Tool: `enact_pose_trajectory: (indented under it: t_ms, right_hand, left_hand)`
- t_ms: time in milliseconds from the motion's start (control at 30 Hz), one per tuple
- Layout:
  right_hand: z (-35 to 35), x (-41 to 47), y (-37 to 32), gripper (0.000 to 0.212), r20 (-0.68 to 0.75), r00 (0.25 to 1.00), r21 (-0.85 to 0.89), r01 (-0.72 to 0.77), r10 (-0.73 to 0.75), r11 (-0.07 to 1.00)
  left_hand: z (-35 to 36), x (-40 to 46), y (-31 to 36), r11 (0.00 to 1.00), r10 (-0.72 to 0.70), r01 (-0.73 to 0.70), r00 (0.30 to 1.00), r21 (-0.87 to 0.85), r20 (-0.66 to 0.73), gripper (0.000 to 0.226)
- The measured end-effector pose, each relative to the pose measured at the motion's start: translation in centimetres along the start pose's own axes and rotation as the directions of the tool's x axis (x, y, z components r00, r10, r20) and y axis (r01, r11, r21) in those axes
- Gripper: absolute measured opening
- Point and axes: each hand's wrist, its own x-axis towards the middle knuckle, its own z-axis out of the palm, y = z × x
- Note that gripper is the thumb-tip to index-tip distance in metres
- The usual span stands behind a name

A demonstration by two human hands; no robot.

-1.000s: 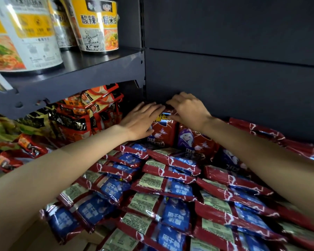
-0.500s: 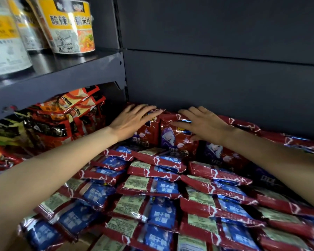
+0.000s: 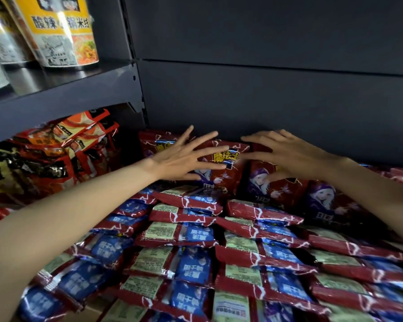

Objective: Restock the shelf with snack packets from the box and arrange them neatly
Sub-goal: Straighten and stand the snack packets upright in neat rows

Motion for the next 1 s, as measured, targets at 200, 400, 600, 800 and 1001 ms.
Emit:
enact_pose_trajectory:
  t_ms: [200,400,600,800,1001]
  right_hand:
    - [0.8,-1.9,0.5,0.107,0.053,0.998,-0.122,0.025,-0.018,0.992]
    - [0.4,-1.9,-0.1,0.107,0.045,0.999,-0.137,0.008,-0.001,0.991]
    - [-2.5,-0.9,-1.5,0.048,-0.174,0.983,0.052,-0.047,0.055,0.998]
    - [-6.0,4.7,-6.7,0.035,-0.023,0.995,0.503,-0.071,0.095,0.862]
    - [-5.9,7.8,-10.4,0.071,0.321,0.947,0.606,-0.179,-0.032,0.775]
  left_hand:
    - [0.9,0.8,1.0,0.995,-0.088,0.089,0.995,0.042,-0.037,0.093]
    - [0.6,0.8,1.2,0.993,-0.097,0.099,0.995,0.071,-0.034,0.095]
    - [-3.1,-0.7,0.5,0.963,-0.073,0.047,0.993,-0.264,-0.091,0.05]
    - [-7.9,-9.0,-0.8,0.692,-0.339,0.37,0.925,-0.619,0.174,0.025]
    - [-6.0,-15.3,-1.6,0.549,-0.243,0.597,0.784,-0.585,0.572,0.056]
